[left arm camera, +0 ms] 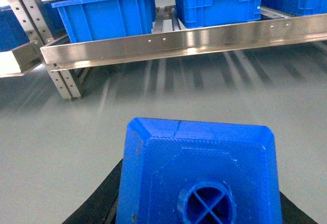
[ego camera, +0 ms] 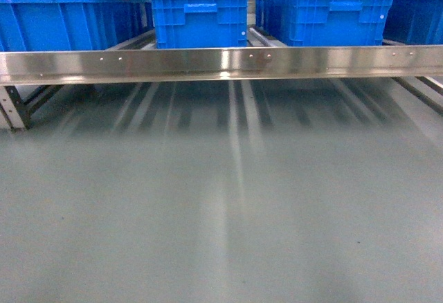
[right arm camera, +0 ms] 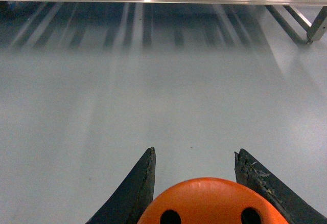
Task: Sort blue parts and orange caps into right shelf containers
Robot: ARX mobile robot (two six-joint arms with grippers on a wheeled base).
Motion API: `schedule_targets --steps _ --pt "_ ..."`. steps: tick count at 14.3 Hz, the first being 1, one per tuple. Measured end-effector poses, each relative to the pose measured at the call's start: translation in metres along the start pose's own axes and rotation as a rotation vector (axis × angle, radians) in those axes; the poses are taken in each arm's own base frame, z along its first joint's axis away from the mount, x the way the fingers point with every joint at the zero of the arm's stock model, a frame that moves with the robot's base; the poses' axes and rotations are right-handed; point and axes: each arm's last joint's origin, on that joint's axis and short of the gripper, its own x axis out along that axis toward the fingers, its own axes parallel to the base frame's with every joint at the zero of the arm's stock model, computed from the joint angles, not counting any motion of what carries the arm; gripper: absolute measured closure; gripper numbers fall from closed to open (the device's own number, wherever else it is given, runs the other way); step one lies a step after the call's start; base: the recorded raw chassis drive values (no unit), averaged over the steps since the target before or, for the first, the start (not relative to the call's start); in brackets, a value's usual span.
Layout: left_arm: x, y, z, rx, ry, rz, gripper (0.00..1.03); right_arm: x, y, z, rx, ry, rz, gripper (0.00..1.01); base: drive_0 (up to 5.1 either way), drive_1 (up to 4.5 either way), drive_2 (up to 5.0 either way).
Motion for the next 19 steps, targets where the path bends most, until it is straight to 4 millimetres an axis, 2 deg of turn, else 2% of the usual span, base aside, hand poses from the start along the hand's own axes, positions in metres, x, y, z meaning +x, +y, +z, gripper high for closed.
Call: schedule_targets --steps 6,12,19 --pt "-0.0004 0.0000 0.0004 0.001 -0.004 0.001 0.58 0.0000 0.0001 0.0007 0.001 -0.006 0.001 0.60 0.0 0.00 0.0" --pt "-0.0002 0.0003 0.0005 0.001 -0.004 0.003 0.58 0.0000 0.0002 0.0005 0.000 -0.005 0.002 0.60 0.1 3.85 -3.7" --pt "-0.0002 0.0003 0.0003 0.000 -0.003 0.003 0.58 0.0000 0.0002 0.0001 0.000 0.000 0.001 0.60 3.2 1.68 -4.9"
